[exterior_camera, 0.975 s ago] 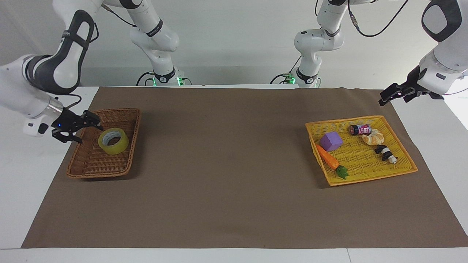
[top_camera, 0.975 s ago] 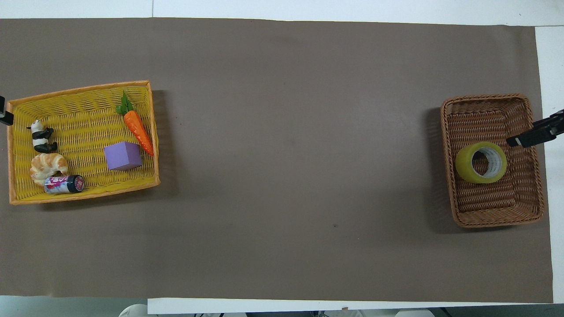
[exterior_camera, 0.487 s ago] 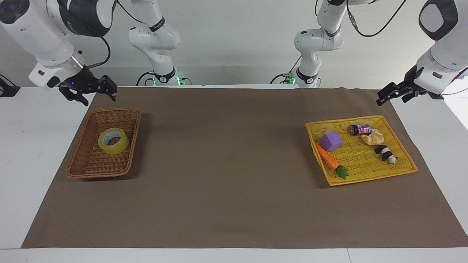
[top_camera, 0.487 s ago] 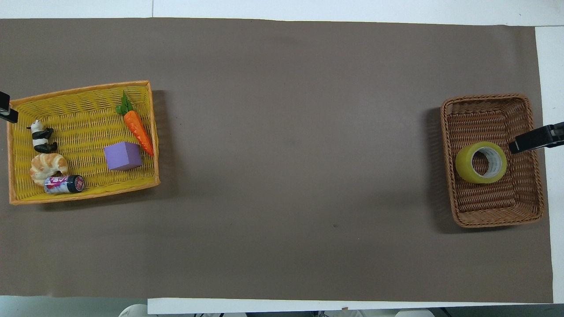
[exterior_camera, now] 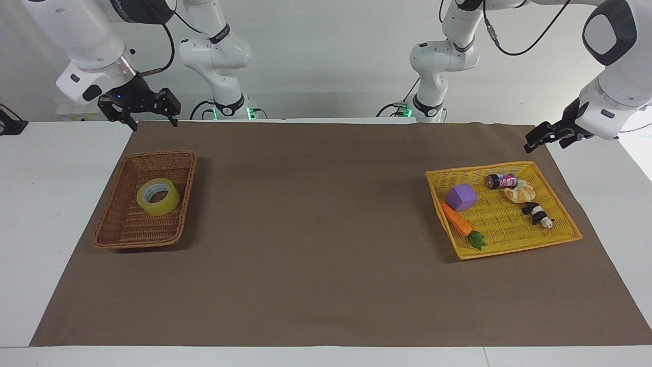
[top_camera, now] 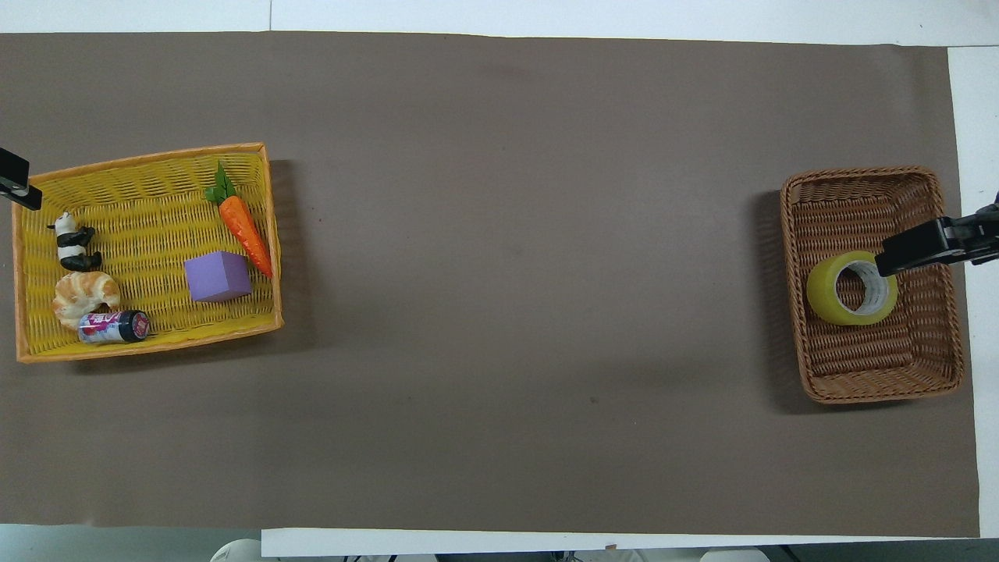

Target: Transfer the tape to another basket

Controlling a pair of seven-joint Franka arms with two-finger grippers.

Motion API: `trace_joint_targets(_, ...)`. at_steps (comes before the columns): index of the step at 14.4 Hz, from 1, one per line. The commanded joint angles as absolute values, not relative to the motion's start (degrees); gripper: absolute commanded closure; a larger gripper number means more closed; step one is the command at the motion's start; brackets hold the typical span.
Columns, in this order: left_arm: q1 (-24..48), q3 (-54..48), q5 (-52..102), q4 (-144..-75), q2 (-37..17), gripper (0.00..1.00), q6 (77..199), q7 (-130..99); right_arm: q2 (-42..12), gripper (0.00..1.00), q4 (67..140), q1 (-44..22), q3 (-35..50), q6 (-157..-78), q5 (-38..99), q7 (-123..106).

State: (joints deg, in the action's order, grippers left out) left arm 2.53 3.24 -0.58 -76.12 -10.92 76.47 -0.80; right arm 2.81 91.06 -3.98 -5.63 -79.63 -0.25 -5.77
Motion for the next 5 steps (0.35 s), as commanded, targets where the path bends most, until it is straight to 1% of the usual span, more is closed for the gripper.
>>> trace_joint_targets(1, 2.73, 3.87, -1.49, -75.40, -9.51, 0.00, 75.23, -1.66, 2.99, 0.00, 90.62, -5.19, -7.73, -79.01, -1.32, -4.22)
trace_joint_targets(2, 2.46, 3.87, -1.49, -78.72, -6.80, 0.00, 75.23, -1.76, 2.90, 0.00, 90.62, -5.27, -8.08, -79.10, -1.32, -4.22)
trace_joint_targets(3, 2.37, 3.87, -1.49, -83.54, -3.20, 0.00, 76.63, -1.50, 2.90, 0.00, 90.62, -5.27, -8.35, -79.10, -1.32, -4.13)
trace_joint_targets(5, 2.02, 3.87, -1.50, -89.18, 0.16, 0.00, 79.97, -1.49, 2.90, 0.00, 90.70, -5.27, -8.26, -79.19, -1.49, -4.04)
